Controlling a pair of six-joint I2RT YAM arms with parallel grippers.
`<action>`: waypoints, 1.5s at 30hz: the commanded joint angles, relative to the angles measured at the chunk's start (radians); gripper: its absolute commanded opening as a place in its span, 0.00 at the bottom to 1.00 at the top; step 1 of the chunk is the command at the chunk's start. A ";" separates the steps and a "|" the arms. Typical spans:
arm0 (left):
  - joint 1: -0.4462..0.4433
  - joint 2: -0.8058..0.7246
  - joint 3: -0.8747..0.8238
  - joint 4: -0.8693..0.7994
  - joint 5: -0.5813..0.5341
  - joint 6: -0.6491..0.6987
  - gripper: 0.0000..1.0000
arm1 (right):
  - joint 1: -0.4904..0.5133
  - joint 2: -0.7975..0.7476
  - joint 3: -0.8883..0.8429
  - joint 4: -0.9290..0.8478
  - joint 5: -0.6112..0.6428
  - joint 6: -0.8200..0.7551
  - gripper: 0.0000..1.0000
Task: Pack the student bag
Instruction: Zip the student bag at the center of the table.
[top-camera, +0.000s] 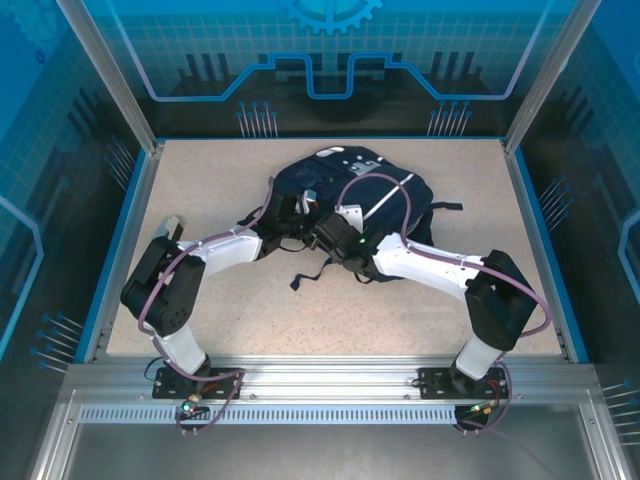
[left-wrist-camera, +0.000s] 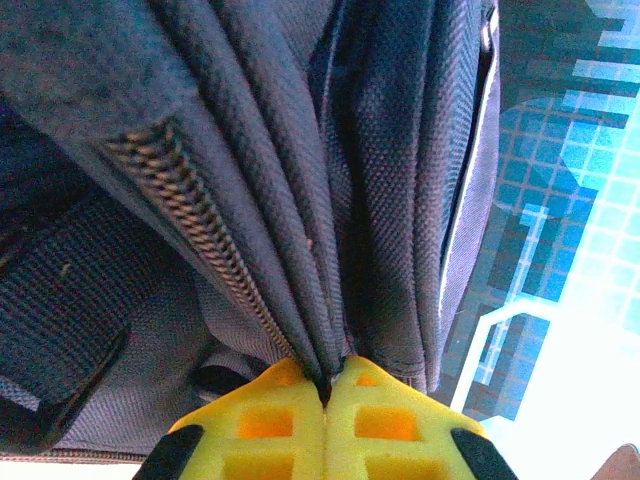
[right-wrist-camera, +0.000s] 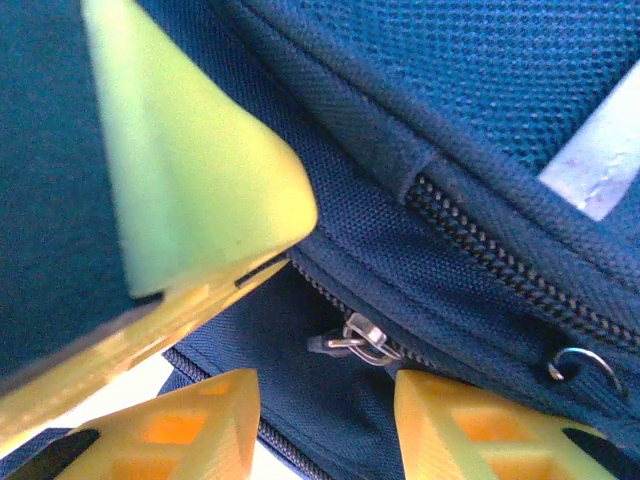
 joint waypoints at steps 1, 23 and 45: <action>-0.021 0.003 0.052 0.095 0.103 -0.066 0.00 | -0.026 -0.027 -0.023 0.112 0.151 -0.017 0.41; -0.035 0.051 0.072 0.128 0.070 -0.124 0.00 | -0.204 -0.195 -0.175 0.137 -0.079 -0.189 0.02; -0.019 0.003 -0.002 -0.135 -0.137 -0.003 0.48 | -0.273 -0.226 -0.152 0.034 -0.439 -0.313 0.00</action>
